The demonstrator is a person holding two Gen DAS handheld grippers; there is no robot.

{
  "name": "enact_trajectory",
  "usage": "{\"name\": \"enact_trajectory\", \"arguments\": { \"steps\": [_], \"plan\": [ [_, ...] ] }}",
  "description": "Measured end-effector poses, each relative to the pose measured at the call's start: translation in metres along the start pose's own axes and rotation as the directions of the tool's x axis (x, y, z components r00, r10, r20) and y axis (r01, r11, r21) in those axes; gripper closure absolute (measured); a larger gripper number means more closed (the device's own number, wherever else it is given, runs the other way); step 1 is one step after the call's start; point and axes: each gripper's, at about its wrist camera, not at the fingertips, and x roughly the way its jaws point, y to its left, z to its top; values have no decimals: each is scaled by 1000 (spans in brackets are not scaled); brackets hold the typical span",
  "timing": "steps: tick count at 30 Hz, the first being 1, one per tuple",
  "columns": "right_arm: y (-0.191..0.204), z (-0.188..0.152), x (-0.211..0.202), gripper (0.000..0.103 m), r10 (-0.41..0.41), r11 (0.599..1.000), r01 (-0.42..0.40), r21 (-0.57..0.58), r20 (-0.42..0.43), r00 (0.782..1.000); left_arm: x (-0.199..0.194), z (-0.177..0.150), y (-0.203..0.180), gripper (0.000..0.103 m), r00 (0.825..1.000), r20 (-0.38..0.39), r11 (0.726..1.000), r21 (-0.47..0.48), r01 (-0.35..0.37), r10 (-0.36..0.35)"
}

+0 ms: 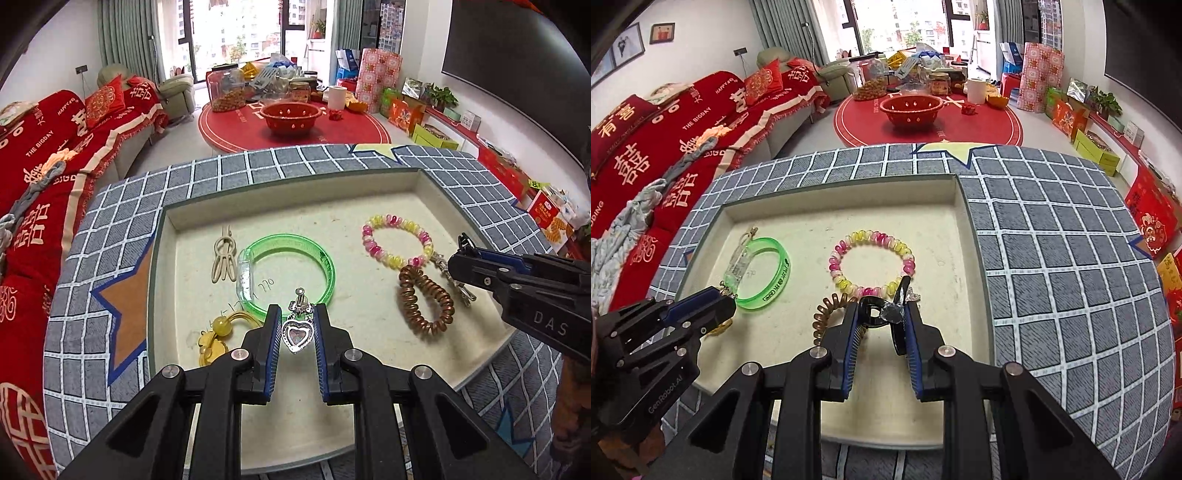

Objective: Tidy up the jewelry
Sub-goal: 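Carry heart pendant into tray with left tool while right tool releases black clip there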

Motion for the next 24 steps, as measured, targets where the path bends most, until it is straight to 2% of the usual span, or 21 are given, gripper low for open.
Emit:
{"name": "enact_trajectory", "arguments": {
  "steps": [7,24],
  "plan": [
    [-2,-5,14,77,-1,1000,1,4,-29,1000,8,-4,-5,72,1000,-12,1000,16,-9,9],
    [-5,-7,15,75,18,999,-17,37,-42,999,4,-6,-9,72,1000,-5,999,11,-31,31]
  ]
}}
